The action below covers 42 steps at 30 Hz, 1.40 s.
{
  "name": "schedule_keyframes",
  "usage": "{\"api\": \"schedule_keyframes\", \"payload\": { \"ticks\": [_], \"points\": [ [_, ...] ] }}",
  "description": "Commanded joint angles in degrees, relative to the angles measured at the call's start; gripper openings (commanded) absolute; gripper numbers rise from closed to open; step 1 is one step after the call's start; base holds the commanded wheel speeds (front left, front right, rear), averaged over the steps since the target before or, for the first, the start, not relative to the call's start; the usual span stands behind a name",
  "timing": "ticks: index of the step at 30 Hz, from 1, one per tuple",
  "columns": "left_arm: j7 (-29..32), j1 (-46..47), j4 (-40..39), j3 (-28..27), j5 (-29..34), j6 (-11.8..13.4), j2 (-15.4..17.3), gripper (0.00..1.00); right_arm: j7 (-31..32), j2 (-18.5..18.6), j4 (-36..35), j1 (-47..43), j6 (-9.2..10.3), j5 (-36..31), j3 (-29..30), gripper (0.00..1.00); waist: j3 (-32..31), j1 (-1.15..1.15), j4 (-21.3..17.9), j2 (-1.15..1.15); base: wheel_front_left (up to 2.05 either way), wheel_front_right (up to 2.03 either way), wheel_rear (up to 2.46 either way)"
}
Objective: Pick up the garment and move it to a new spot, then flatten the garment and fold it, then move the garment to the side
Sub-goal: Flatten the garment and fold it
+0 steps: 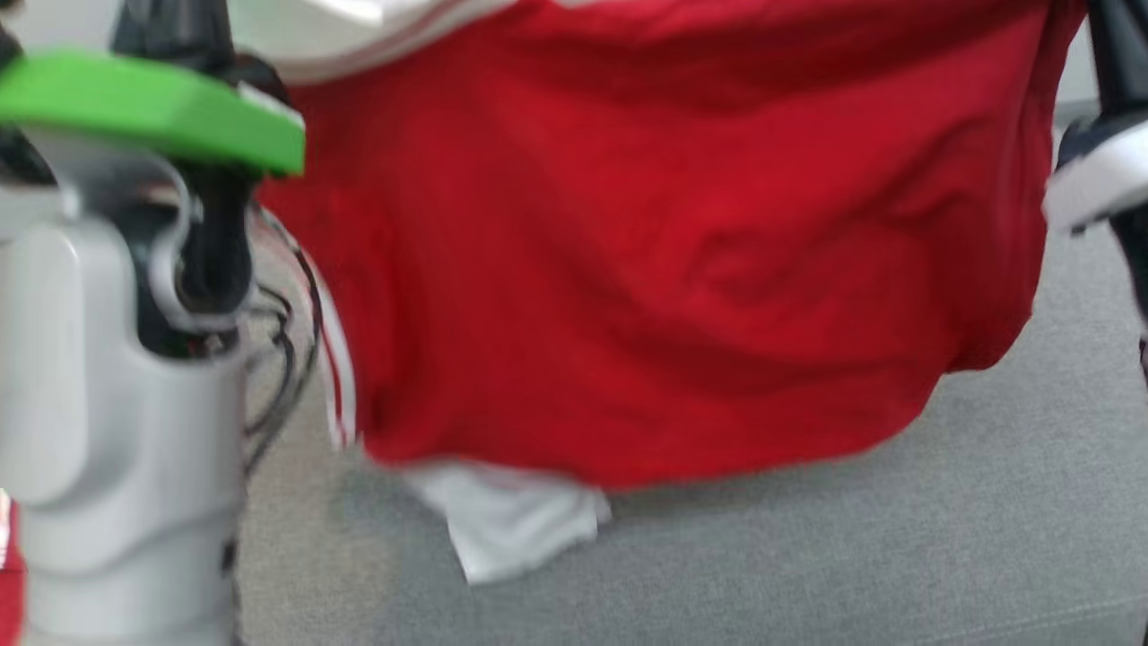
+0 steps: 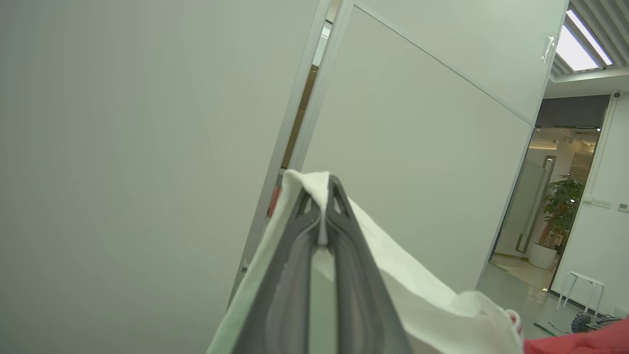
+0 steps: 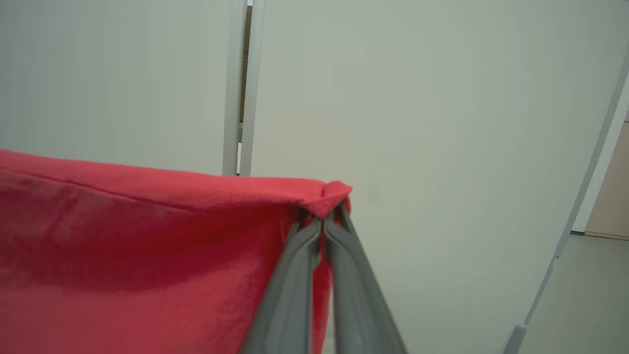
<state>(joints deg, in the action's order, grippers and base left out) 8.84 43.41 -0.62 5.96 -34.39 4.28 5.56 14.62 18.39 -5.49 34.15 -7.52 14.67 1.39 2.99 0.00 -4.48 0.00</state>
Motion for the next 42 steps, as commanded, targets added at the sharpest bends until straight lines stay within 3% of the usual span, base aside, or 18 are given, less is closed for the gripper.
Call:
{"api": "schedule_keyframes", "payload": {
  "ticks": [1,3,9,15,19,23,30,36,42],
  "points": [
    [0.29,3.61,1.65,-0.7,0.9,-0.14,1.93,0.0,-0.22,-5.6,1.95,3.06,0.06,0.31,0.0,0.0,7.36,0.0,-0.39,0.0,0.0,0.0,0.0],
    [1.06,9.11,5.58,-0.68,1.44,-0.78,3.11,0.0,-1.7,-3.97,6.24,8.68,0.04,-0.55,-1.57,0.0,11.57,0.0,-0.91,0.0,0.0,0.0,0.0],
    [-0.23,29.57,20.52,-0.26,3.87,-2.77,5.63,0.0,-8.84,-4.07,23.94,29.47,0.07,-1.54,-4.92,0.0,22.58,0.0,-1.54,0.0,0.0,0.0,0.0],
    [-9.63,49.41,35.85,1.29,8.65,-3.7,6.02,0.0,-21.79,-6.94,40.58,49.26,0.07,-5.17,-4.58,0.0,29.29,0.0,-1.04,0.0,0.0,0.0,0.0],
    [-16.07,56.74,43.93,1.88,9.7,-4.21,4.68,0.0,-28.49,-7.41,48.8,55.99,0.08,-6.83,-3.96,0.0,31.72,0.0,0.05,0.0,0.0,0.0,0.0],
    [-21.01,58.57,50.26,2.12,9.15,-6.0,2.79,0.0,-29.89,-8.08,50.56,55.81,0.07,-7.17,-3.47,0.0,33.41,0.0,1.12,0.0,0.0,0.0,0.0],
    [-24.08,51.8,55.04,2.74,10.25,-8.78,1.71,0.0,-29.82,-8.42,47.34,44.27,0.07,-6.29,-3.27,0.0,34.8,0.0,2.38,0.0,0.0,0.0,0.0],
    [-24.05,40.49,48.4,1.62,12.61,-10.35,1.81,0.0,-29.84,-7.57,46.51,34.18,0.07,-3.15,-5.54,0.0,32.88,0.0,3.02,0.0,0.0,0.0,0.0],
    [-24.06,27.82,43.93,2.31,15.63,-11.32,3.49,0.0,-29.84,-4.08,46.37,25.07,0.07,0.58,-9.92,0.0,27.84,0.0,3.63,0.0,0.0,0.0,0.0]
  ]
}}
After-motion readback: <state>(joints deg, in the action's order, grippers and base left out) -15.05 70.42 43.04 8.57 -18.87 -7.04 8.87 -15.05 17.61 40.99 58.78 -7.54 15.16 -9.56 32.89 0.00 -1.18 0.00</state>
